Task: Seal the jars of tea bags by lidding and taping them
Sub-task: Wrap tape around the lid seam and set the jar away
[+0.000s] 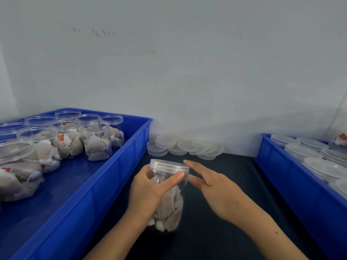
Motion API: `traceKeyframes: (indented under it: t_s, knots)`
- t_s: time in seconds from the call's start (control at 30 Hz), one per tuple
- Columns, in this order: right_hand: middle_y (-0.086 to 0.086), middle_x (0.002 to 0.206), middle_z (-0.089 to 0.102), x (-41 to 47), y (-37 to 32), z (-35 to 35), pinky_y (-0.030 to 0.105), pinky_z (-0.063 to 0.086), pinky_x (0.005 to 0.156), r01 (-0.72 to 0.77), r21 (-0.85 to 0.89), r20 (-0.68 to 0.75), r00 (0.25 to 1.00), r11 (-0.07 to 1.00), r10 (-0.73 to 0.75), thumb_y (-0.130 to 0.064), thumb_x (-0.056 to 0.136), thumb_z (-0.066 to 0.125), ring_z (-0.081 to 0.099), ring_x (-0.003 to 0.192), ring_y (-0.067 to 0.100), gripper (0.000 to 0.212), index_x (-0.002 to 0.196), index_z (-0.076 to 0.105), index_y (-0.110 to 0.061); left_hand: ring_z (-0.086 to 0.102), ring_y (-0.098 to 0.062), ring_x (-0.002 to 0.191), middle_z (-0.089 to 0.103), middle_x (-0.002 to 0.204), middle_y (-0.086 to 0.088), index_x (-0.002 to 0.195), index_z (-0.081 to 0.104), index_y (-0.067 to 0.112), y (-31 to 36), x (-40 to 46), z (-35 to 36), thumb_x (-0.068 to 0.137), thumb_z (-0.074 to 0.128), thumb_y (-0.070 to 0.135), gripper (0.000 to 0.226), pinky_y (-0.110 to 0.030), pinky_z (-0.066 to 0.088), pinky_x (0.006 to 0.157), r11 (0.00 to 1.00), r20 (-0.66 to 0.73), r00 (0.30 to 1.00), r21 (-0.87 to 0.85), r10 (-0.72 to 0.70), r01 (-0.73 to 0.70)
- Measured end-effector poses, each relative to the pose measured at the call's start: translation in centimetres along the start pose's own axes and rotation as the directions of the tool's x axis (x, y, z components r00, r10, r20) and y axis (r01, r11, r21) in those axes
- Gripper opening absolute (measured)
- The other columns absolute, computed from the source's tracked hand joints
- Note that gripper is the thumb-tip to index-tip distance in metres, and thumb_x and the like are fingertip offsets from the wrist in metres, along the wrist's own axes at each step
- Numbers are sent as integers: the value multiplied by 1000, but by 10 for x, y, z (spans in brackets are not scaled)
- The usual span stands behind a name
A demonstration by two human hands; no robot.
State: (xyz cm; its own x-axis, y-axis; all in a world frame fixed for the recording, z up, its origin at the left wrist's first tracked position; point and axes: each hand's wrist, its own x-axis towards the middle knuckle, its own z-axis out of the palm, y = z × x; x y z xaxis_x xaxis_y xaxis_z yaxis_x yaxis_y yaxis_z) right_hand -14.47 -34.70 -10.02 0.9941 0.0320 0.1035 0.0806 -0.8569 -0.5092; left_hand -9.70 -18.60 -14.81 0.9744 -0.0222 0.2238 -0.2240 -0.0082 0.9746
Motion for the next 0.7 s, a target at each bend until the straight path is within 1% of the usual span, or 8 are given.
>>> traceKeyframes:
  t_s: [0.07,0.17,0.3,0.43,0.5,0.57,0.63,0.7]
  knots:
    - [-1,118,65,2,2,1,29,47,78,-8,45,19,1000,999,7,-47,101,35,62,105,18,43,140,22,-60,65,6,85,71,91,19,100,65,31,0,0,0,39,76,67,72,-21,46,72,1000,5,1000,5,-2,2]
    - [-8,123,61,5,7,2,27,43,76,12,66,19,1000,998,-13,-47,101,37,58,98,13,44,140,22,-60,62,11,84,69,91,24,100,63,35,-1,0,0,39,75,69,71,-17,44,70,999,33,999,41,13,-15]
    - [-4,111,67,5,8,4,30,49,82,10,110,12,1000,994,-12,-45,100,39,62,104,18,43,139,26,-59,60,16,86,67,94,27,102,58,37,-1,1,-1,42,75,72,71,-15,42,70,997,63,998,65,31,-35]
    - [-1,105,68,6,5,4,28,50,80,14,63,-29,999,998,-12,-45,100,39,63,99,16,41,139,31,-55,62,1,95,63,108,13,116,40,31,0,-1,-1,52,71,78,86,-20,47,79,988,43,996,126,81,-86]
    - [-2,106,67,5,2,5,29,50,79,24,18,-59,998,1000,-23,-46,101,38,63,96,15,41,140,31,-52,62,-1,95,63,108,12,115,39,30,0,-4,0,59,59,78,77,-21,48,79,963,19,989,228,146,-147]
    - [-4,100,67,2,0,4,29,52,78,36,-24,-85,996,999,-38,-46,101,37,63,88,14,40,141,32,-49,59,1,94,60,108,14,117,43,30,0,-8,1,63,48,81,75,-17,45,75,917,-17,973,340,229,-210]
    - [-5,91,66,0,-2,4,27,52,74,48,-61,-101,993,997,-54,-45,101,36,62,78,11,40,141,33,-46,56,1,101,57,115,15,129,41,29,-1,-10,3,65,46,86,87,-18,44,78,894,-17,965,380,262,-236]
    - [-5,84,65,-1,-3,3,24,48,66,51,-91,-95,994,995,-60,-42,102,35,57,64,8,41,143,32,-44,53,2,108,53,120,20,138,34,31,-2,-8,2,52,56,91,107,-23,46,86,898,15,970,375,244,-231]
